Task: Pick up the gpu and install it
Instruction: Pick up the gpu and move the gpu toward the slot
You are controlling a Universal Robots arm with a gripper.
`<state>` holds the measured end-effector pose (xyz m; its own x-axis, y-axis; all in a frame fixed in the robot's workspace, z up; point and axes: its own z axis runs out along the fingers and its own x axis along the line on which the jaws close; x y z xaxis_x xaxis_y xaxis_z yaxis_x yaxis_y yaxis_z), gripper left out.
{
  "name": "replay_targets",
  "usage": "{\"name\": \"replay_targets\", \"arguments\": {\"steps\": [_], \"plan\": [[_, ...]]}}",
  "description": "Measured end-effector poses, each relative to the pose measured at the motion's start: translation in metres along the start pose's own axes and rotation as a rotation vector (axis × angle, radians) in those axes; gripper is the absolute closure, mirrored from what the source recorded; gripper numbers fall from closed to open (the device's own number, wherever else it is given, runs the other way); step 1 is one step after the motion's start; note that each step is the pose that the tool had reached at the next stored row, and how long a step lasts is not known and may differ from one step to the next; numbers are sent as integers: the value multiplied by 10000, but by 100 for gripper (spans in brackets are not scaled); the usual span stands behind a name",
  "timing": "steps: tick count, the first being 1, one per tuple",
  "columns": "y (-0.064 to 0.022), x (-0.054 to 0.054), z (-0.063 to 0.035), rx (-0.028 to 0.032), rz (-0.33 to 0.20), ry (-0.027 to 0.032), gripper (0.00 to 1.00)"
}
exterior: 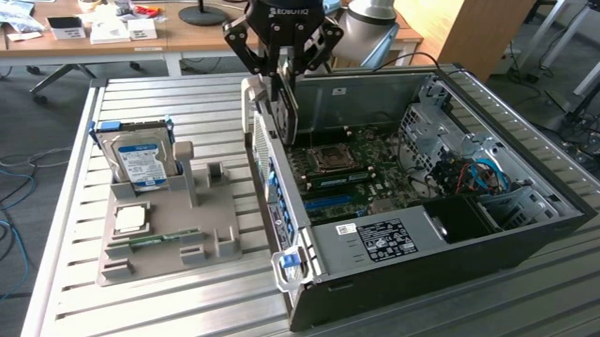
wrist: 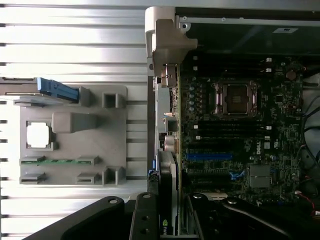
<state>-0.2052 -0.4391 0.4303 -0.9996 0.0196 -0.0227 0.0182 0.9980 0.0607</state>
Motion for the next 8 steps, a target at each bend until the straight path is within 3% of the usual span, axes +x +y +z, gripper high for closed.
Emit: {"name": "replay_targets", "arguments": {"steps": [8], "plan": [[2,-97,2,-4,1,0,73]]}}
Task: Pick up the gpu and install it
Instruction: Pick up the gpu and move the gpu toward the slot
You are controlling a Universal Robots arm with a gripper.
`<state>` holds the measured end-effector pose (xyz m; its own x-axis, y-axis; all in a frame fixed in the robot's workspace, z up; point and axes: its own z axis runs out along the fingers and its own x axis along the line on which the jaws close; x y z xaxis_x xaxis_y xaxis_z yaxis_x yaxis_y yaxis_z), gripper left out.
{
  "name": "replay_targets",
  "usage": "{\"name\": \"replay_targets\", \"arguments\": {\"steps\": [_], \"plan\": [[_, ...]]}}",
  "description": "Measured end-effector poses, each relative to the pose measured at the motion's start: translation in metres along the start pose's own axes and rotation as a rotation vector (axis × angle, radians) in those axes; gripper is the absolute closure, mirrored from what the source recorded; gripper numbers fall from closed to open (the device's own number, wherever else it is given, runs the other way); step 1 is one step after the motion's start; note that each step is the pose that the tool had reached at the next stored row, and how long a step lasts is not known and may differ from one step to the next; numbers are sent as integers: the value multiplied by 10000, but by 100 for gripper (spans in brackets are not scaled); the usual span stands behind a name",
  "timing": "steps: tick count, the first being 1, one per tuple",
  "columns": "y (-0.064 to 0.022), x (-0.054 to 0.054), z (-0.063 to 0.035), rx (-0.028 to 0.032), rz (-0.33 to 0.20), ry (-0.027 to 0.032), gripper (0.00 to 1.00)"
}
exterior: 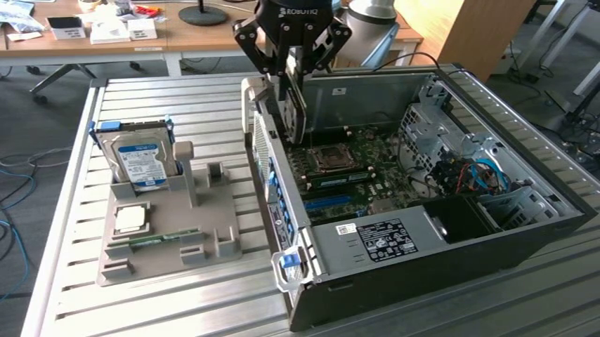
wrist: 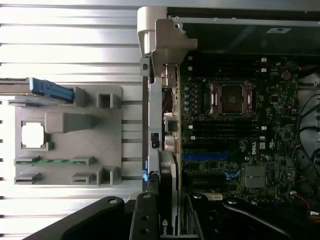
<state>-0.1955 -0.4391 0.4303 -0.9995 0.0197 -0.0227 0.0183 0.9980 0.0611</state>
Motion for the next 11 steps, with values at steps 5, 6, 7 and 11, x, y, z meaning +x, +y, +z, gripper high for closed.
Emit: {"name": "replay_targets", "arguments": {"steps": [5,6,7,11], "plan": [[1,-52,1,-1,0,0,73],[1,-63,2,-1,0,0,73],[2,-73,2,-1,-1,1,73],[3,-118,3,-2,-1,0,73]]}}
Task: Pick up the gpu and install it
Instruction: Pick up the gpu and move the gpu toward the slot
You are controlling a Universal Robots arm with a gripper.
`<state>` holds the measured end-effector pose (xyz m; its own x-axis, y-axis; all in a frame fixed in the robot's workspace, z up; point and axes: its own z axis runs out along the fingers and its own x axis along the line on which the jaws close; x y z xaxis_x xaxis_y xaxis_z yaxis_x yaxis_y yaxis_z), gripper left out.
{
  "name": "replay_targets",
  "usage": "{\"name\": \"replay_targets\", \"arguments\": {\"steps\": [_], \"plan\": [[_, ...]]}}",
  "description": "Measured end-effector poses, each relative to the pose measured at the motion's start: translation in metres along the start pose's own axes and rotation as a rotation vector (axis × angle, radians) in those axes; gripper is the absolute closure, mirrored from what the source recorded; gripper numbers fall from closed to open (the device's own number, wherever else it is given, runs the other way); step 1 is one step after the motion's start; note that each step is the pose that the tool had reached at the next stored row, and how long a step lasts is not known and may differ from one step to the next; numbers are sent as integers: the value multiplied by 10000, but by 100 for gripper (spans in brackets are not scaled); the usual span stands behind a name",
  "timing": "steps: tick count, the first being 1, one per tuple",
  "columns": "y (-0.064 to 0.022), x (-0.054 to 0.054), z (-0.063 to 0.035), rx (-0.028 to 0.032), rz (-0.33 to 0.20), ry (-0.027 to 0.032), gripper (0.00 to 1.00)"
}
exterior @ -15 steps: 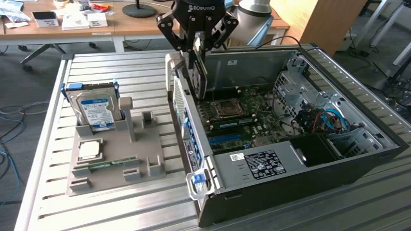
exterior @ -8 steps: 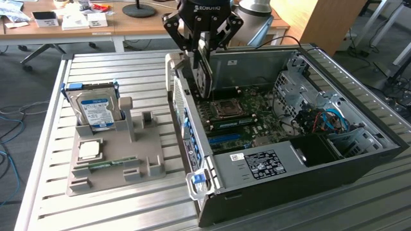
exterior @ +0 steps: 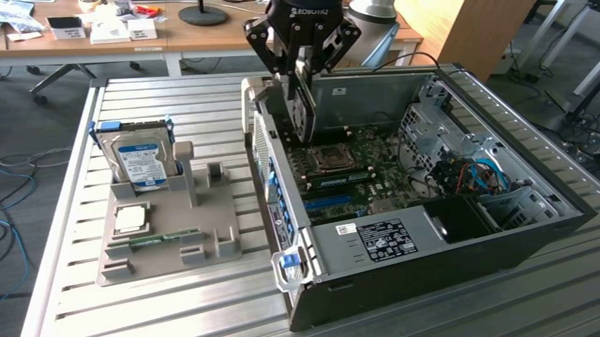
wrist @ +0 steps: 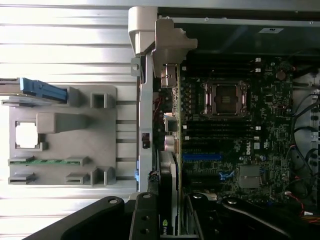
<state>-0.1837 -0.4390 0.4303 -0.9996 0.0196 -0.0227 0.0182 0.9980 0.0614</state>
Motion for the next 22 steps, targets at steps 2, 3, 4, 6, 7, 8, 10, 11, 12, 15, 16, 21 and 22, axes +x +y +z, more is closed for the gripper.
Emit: {"name": "replay_targets", "arguments": {"steps": [2,3,4,6,7,8,10,11,12,15,16,21,22], "plan": [[1,-26,1,-1,0,0,73],[1,-39,1,-2,0,0,73],[1,-52,1,-2,1,0,73],[2,-79,2,-5,1,0,73],[2,-93,2,-6,1,0,73],[3,-107,2,-7,1,0,73],[3,-133,3,-10,1,0,73],[3,-147,4,-11,0,0,73],[4,-159,4,-12,1,0,73],[4,-200,4,-15,0,1,73],[5,-215,5,-16,1,1,73],[7,-295,7,-24,2,1,73],[7,-313,7,-25,1,0,73]]}}
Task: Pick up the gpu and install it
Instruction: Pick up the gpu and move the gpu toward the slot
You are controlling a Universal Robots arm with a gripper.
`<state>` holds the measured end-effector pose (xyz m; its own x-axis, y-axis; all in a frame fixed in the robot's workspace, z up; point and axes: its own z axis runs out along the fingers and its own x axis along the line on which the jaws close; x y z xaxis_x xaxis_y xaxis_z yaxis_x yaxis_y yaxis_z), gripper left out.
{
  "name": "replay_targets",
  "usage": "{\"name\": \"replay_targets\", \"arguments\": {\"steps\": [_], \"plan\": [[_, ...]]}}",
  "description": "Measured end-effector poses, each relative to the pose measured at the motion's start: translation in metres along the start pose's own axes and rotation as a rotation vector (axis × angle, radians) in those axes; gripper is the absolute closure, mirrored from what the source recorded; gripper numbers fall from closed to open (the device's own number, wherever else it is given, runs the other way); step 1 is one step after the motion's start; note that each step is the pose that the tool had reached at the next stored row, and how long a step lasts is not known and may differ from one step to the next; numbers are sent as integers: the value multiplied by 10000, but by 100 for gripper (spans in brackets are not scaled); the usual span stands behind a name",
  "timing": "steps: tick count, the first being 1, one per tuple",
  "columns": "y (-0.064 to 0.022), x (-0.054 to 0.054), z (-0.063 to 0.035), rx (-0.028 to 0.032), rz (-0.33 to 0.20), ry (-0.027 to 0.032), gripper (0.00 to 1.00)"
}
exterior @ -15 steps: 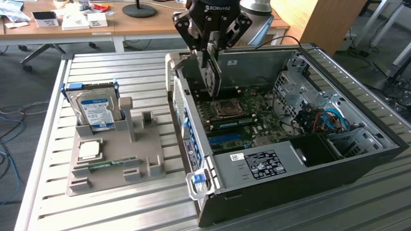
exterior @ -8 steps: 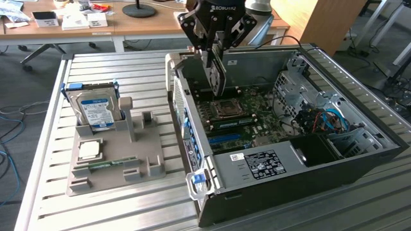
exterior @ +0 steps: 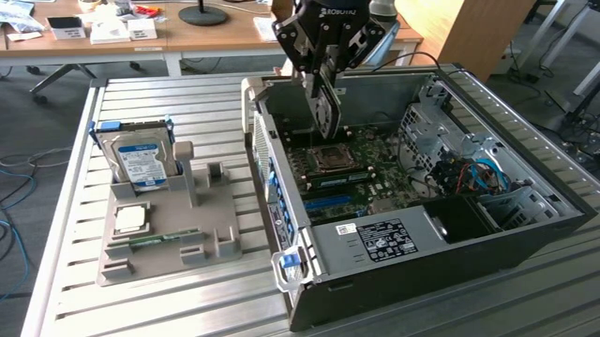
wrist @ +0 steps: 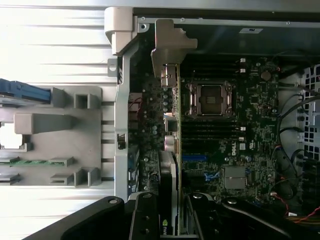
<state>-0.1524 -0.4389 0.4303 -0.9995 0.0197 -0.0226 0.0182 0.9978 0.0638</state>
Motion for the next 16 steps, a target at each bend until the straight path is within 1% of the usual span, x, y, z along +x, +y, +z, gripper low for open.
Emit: {"name": "replay_targets", "arguments": {"steps": [10,16], "plan": [[4,-193,4,-29,0,1,73],[8,-320,8,-57,2,1,73]]}}
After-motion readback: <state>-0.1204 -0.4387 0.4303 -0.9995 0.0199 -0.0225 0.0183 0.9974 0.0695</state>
